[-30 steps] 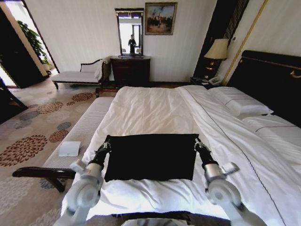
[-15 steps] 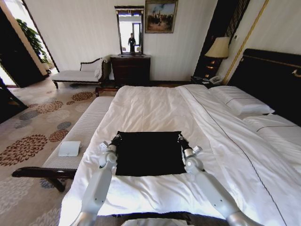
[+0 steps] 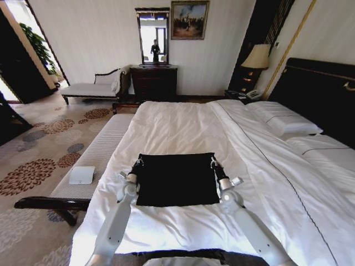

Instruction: Fold the clothes on the bed.

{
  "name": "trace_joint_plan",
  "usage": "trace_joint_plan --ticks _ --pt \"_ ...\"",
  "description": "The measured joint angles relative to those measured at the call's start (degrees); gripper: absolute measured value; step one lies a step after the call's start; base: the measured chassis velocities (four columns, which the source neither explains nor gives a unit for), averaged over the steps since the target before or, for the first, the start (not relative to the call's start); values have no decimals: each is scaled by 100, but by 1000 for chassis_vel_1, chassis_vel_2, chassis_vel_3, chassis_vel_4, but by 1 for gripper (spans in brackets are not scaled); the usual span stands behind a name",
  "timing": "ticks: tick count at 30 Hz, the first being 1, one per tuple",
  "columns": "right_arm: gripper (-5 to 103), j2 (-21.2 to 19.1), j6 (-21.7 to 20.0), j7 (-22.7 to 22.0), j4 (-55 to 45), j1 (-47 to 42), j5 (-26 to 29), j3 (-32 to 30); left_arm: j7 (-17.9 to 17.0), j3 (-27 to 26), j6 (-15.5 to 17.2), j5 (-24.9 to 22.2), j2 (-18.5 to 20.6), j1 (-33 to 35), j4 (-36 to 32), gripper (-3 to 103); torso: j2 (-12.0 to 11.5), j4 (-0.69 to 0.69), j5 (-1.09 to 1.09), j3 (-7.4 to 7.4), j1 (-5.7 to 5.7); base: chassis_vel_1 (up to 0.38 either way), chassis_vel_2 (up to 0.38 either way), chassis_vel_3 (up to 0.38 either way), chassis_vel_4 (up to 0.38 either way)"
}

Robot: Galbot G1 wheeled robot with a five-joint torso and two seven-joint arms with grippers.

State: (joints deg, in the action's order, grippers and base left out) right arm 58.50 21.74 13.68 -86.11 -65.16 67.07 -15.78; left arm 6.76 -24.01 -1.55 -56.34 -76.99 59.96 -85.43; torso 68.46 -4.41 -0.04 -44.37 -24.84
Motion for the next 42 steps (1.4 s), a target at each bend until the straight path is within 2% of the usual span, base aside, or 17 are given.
trace_joint_plan --ticks 3,8,17,25,27,29,30,31,32,33,34,37,38,39,41,42 --pt "1 -72 93 231 -96 -354 33 -98 107 -13 -42 77 116 303 -191 0 0 0 0 0 0 0 0 0 0" --pt "1 -81 256 646 -276 -1065 -29 -226 203 -77 -167 503 209 1082 -586 0 0 -1 0 1 0 0 0 0 0" --pt "1 -16 430 792 87 -1298 -248 -255 270 -141 -394 1130 70 2001 -734 0 -1 2 0 0 -1 0 0 0 0" --pt "1 12 514 805 238 -1476 -478 -321 182 -180 -498 1337 -141 2167 -788 0 -1 0 0 -1 -2 0 0 0 0" --pt "-1 42 538 729 252 -1495 -596 -332 81 -182 -589 1470 -195 2209 -806 0 -1 0 0 -1 -2 0 0 0 0" --pt "3 51 546 651 227 -1527 -676 -341 15 -183 -648 1569 -220 2248 -848 0 -2 0 0 -1 -2 0 0 0 0" --pt "3 51 550 600 175 -1570 -729 -353 -30 -187 -668 1623 -231 2285 -900 -2 -2 0 0 -1 -2 0 0 0 0" --pt "6 44 551 508 26 -1671 -800 -391 -94 -208 -676 1693 -241 2360 -1022 2 -2 0 0 -1 -3 0 0 0 0" --pt "12 24 548 413 -150 -1775 -852 -431 -142 -234 -675 1767 -244 2450 -1191 2 -2 0 0 -1 -3 0 0 0 0" --pt "17 -1 527 279 -368 -1893 -904 -492 -188 -277 -645 1831 -244 2560 -1429 7 -2 0 0 -1 -3 0 0 0 0" --pt "17 -1 527 279 -368 -1893 -904 -492 -188 -277 -645 1831 -244 2560 -1429 7 -2 0 0 -1 -3 0 0 0 0" --pt "34 -76 342 -268 -1214 -2314 -1059 -815 -331 -481 -410 1845 -235 2902 -2329 24 -2 1 -1 -1 -2 0 0 0 0" --pt "34 -76 342 -268 -1214 -2314 -1059 -815 -331 -481 -410 1845 -235 2902 -2329 24 -2 1 -1 -1 -2 0 0 0 0" --pt "34 -95 231 -478 -1467 -2377 -1051 -910 -394 -540 -301 1803 -217 2942 -2570 29 -1 -1 -1 -1 -2 0 0 0 0" --pt "45 -138 -91 -1013 -1770 -2289 -1030 -957 -612 -577 32 1847 -160 2822 -2800 40 -1 1 0 0 -1 0 0 0 0" --pt "45 -138 -91 -1013 -1770 -2289 -1030 -957 -612 -577 32 1847 -160 2822 -2800 40 -1 1 0 0 -1 0 0 0 0"
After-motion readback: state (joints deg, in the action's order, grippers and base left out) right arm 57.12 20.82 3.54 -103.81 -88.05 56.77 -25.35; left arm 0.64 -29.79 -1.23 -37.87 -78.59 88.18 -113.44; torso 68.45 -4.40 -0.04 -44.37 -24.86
